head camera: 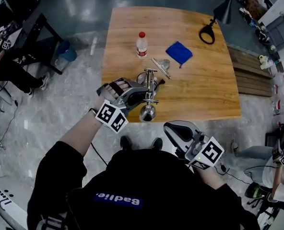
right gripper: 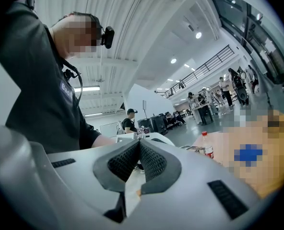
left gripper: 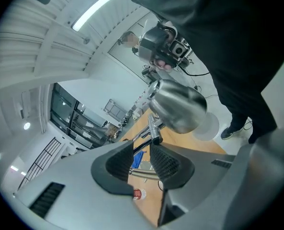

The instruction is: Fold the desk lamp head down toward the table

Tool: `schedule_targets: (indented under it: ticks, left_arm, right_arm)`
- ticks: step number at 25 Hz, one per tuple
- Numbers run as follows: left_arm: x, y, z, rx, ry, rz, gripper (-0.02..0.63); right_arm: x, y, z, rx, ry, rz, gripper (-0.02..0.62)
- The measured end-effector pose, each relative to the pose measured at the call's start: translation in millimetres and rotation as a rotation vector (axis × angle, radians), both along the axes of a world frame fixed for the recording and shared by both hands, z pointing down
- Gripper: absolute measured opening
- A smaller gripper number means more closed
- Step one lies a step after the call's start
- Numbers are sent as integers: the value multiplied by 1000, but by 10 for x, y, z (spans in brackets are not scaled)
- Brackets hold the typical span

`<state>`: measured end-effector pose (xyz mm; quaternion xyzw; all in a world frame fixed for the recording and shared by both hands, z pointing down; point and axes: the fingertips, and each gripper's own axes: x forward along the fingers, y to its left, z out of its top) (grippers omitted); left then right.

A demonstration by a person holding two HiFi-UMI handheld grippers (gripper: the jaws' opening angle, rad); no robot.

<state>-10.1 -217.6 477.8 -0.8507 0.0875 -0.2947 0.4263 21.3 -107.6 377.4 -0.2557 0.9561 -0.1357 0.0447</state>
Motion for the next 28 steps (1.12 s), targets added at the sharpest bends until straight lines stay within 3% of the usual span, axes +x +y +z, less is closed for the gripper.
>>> schedule_targets:
  ticks: [5,10,16,28]
  left_arm:
    - [-19,62,160,44,-81,36,104]
    - [-32,78,189,35,-81,52,104]
    - [-65,120,349,79,-200,116,104]
    - [2,145,468,161,-126,132,104]
  right_arm:
    - [-6,19,6,-8,4,1,5]
    - [-12,38,55,-17,9,1,5]
    - [-11,28,78,-20,11,13,5]
    - [-9,54,213,-64,38,25,5]
